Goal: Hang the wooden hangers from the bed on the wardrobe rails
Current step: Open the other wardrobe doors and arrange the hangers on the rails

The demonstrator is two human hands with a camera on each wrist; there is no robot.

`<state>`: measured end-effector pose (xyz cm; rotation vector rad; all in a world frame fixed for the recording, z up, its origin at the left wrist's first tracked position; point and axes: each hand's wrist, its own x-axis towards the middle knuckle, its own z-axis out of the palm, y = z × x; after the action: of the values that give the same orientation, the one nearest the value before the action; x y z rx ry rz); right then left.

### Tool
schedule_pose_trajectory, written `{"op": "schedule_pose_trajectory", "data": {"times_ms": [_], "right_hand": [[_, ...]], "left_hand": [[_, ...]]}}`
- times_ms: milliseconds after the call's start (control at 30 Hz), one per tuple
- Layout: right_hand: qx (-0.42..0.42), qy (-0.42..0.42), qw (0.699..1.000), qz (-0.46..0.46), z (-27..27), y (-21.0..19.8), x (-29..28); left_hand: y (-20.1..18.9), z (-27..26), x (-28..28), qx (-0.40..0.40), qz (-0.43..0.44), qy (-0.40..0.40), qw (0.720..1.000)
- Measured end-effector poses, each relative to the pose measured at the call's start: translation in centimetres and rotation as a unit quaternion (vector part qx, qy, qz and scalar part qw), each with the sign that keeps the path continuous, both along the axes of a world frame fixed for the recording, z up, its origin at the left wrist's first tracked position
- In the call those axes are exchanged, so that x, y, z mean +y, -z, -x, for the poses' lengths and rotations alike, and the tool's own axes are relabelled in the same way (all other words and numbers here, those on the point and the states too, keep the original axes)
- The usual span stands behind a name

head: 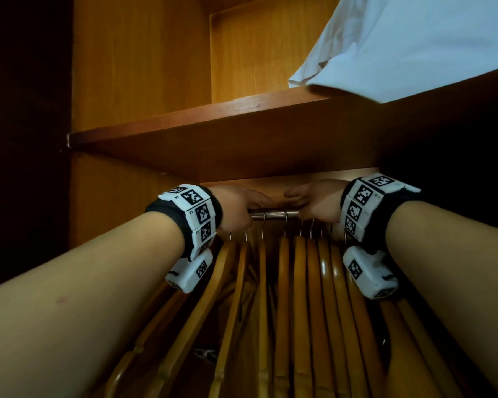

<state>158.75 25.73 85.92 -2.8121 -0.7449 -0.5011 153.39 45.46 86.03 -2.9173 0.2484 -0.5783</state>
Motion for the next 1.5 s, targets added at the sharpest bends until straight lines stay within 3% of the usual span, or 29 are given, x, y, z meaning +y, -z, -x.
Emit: {"op": "schedule_pose_trajectory", "data": {"times_ms": [667, 1167, 1500], "right_hand": [[-0.01, 0.039, 0.999, 0.024, -1.0, -0.4, -2.6], [-0.023, 0.011, 1.0, -0.003, 0.0, 0.4, -2.9], [-0.048, 0.029, 0.997, 0.061, 0.5, 0.5, -2.4]], "left_hand": [[0.2, -0.2, 0.2, -0.017, -0.023, 0.011, 1.0], [0.4, 0.0, 0.5, -0.024, 0.001, 0.025, 0.999], [0.5, 0.3, 0.2, -0.023, -0.024, 0.004, 0.999]]}}
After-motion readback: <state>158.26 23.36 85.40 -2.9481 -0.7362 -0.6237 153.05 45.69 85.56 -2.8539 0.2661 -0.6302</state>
